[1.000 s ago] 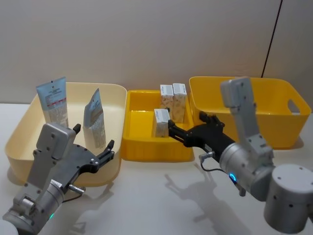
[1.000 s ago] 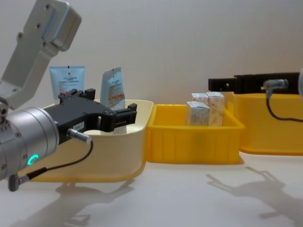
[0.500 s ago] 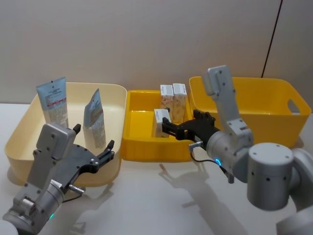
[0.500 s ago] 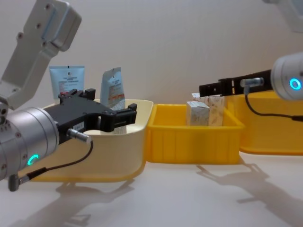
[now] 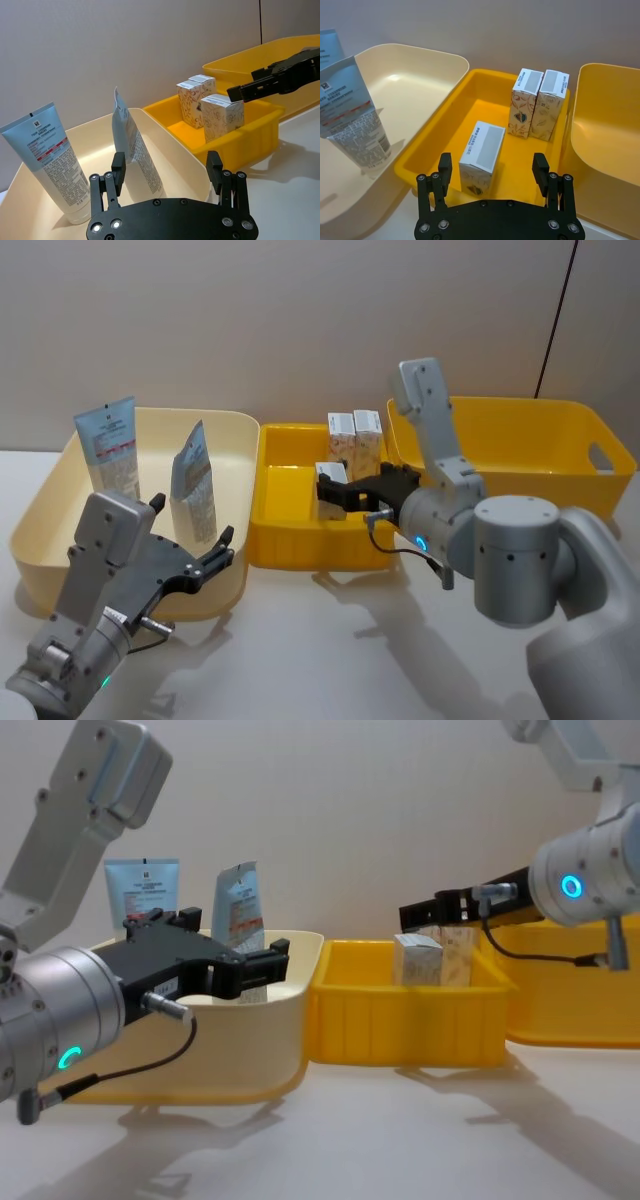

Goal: Bimanual collaborative sorting of washing and personal care products

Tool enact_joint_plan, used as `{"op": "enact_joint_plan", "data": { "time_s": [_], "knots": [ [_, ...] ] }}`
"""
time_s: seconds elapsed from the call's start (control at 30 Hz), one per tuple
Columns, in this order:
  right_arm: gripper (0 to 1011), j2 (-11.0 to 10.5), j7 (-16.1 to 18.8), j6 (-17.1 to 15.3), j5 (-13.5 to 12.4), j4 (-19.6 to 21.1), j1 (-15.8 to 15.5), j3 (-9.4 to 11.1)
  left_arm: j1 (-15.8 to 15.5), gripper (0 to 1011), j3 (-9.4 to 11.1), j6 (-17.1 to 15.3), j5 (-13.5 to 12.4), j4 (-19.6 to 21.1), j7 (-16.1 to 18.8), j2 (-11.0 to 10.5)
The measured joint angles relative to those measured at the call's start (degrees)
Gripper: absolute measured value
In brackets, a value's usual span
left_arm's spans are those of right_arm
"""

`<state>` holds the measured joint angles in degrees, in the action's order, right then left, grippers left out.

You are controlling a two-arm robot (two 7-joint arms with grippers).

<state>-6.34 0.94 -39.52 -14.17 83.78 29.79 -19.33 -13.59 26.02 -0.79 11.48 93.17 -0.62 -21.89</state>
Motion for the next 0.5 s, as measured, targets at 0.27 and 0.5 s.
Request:
{"op": "enact_joint_plan", "data": {
  "time_s": [0.27, 0.5],
  "knots": [
    [1000, 2.06, 0.56, -0.63, -0.76, -4.80, 2.70, 0.87, 0.00, 1003, 0.00, 0.00, 0.00, 0.00, 0.00, 0.00],
    [1000, 3.44, 1.06, -0.69, -1.16, -8.31, 4.28, 1.23, 0.00, 1003, 0.00, 0.00, 0.00, 0.00, 0.00, 0.00]
  ]
}}
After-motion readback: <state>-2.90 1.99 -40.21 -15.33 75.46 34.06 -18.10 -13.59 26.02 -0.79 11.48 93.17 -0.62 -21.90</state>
